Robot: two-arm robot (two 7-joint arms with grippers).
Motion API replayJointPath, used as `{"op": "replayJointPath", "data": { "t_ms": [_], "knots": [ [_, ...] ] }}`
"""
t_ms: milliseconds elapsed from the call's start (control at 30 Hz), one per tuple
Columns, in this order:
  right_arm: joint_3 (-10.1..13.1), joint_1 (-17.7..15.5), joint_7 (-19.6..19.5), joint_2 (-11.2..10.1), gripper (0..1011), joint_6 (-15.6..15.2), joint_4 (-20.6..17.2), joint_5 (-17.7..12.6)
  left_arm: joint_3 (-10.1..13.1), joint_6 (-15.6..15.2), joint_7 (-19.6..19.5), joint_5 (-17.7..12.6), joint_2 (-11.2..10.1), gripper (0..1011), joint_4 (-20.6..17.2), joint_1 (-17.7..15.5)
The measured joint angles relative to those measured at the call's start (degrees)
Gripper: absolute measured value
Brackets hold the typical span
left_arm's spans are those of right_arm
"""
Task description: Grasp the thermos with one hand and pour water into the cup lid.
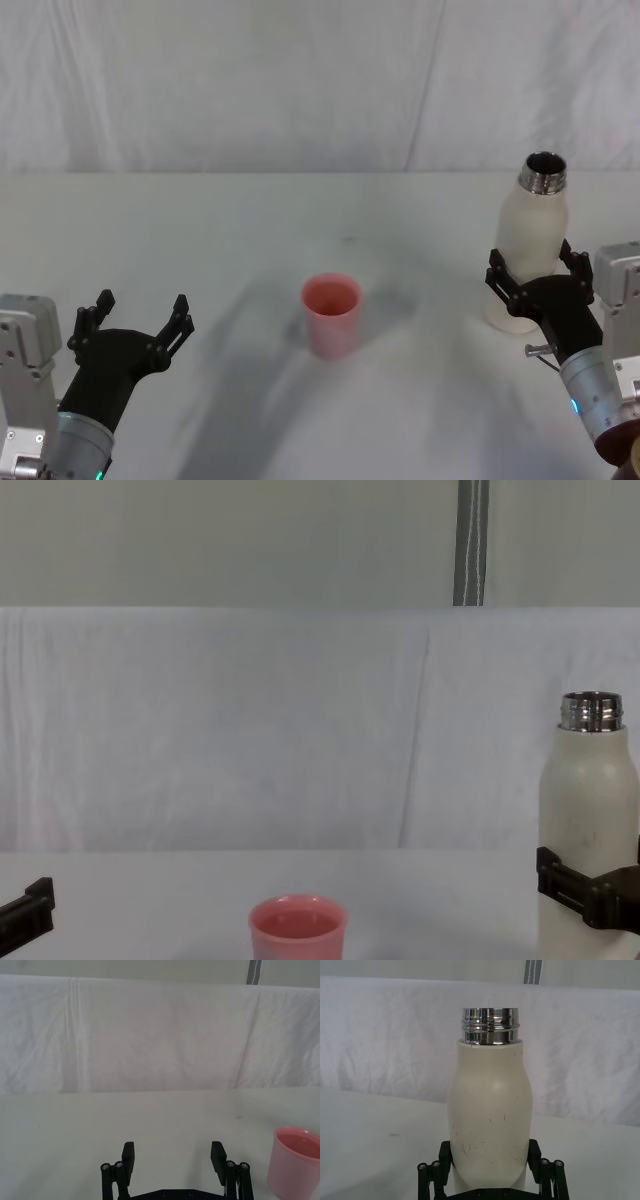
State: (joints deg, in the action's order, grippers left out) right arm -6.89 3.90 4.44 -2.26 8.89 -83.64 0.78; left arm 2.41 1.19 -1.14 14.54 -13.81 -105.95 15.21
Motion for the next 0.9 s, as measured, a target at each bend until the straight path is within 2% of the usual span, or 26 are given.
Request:
{"op": "replayJointPath", "data": {
  "t_ms": [600,700,900],
  "knots": [
    [0.1,0.0,0.1,0.0,946,0.2,0.2,-0.1,0.0,0.0,0.0,0.0,0.0,1001,0.0,0.0],
    [0.1,0.0,0.1,0.0,995,0.2,0.2,-0.1,0.0,0.0,0.0,0.0,0.0,1001,0.0,0.0],
    [0.1,0.0,0.2,0.0,1000,0.2,0.2,-0.1,0.0,0.0,0.0,0.0,0.0,1001,0.0,0.0]
  ]
}}
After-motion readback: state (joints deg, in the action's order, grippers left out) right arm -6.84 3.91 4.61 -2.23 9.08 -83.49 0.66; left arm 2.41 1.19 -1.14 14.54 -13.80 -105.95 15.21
